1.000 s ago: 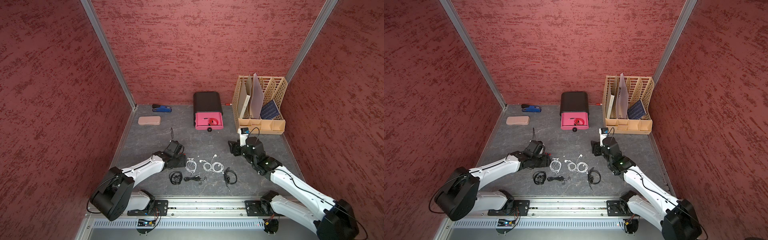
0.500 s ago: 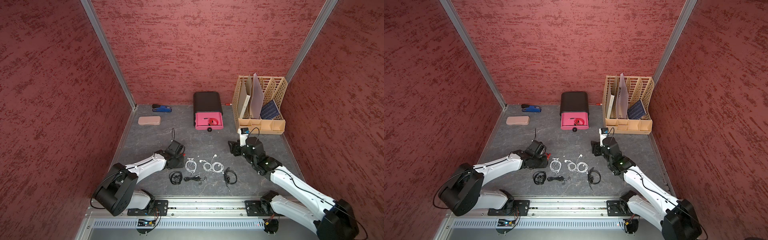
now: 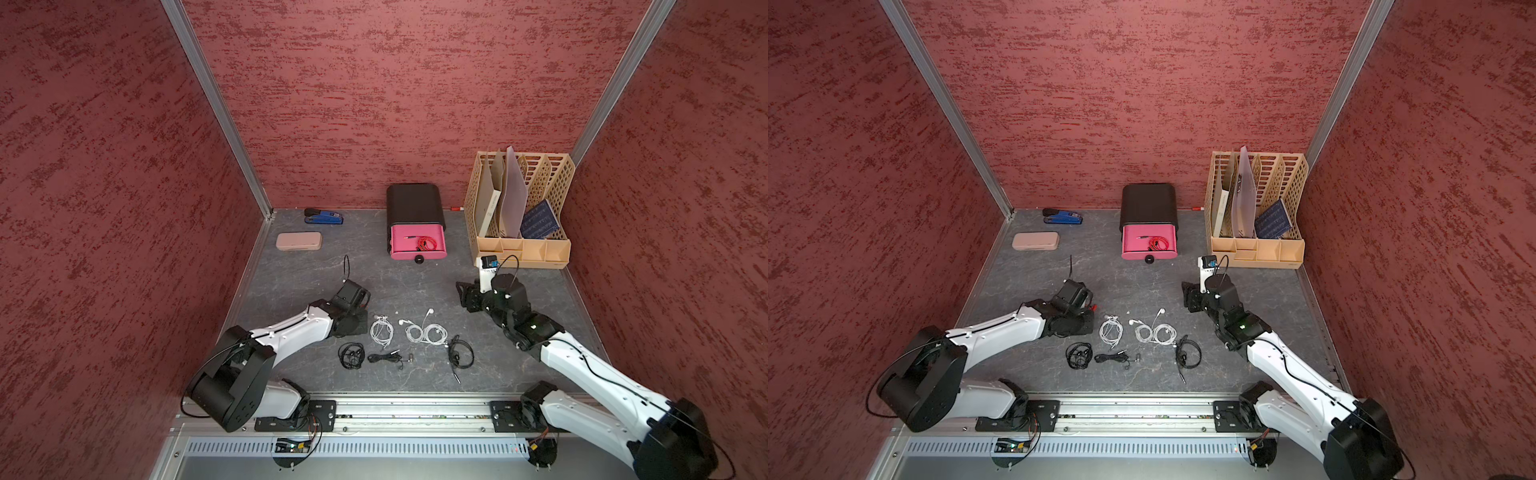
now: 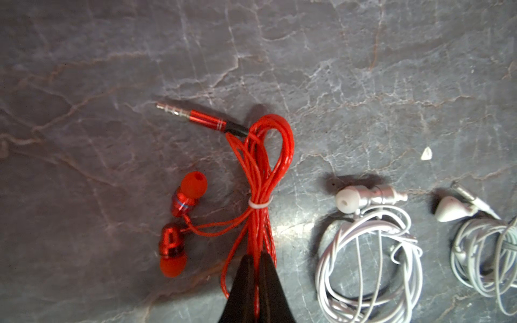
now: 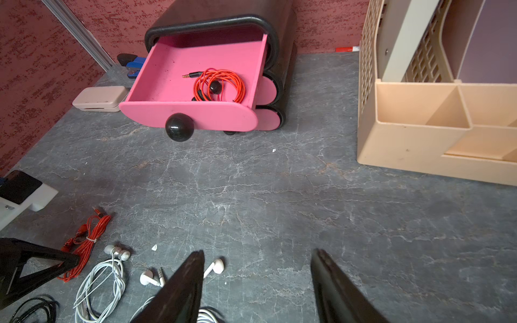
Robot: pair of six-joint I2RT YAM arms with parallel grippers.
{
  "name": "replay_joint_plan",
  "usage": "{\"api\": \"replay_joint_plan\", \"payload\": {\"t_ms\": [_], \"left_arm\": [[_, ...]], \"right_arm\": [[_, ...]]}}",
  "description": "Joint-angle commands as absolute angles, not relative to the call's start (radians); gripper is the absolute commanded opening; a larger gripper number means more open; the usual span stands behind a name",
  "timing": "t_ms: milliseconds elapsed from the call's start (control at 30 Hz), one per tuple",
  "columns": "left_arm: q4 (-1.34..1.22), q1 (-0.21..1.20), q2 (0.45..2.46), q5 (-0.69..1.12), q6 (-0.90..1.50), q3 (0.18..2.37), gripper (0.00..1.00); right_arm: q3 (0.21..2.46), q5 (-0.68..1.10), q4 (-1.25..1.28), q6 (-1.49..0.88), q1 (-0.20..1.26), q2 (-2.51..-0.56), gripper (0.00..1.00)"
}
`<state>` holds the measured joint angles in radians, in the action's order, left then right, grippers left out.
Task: Place the wired earphones into the drawer by color
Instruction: Pick up the wired earphones from the center of the board.
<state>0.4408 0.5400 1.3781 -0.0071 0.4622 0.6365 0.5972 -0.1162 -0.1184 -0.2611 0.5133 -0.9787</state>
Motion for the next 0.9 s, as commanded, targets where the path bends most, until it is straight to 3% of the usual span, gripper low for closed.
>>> {"api": "replay_joint_plan", "payload": {"t_ms": [0,167,867], "left_arm": [[0.447,0.546,1.365,-0.034,0.459,0.650,0.04],[0.451,0.546,1.329,-0.052,0.458,0.649,0.00],[0.475,0.551,0.991,-0.048,0.187,0.757,0.00]], "right_arm": [[0.587,-0.116,-0.093,-0.253,0.509,-0.971,0.65],[0.588,-0.117,-0.091,-0.252,0.509,-0.976,0.65],[0.587,-0.126,-0.097,-0.250,0.509,-0.960,0.65]]}}
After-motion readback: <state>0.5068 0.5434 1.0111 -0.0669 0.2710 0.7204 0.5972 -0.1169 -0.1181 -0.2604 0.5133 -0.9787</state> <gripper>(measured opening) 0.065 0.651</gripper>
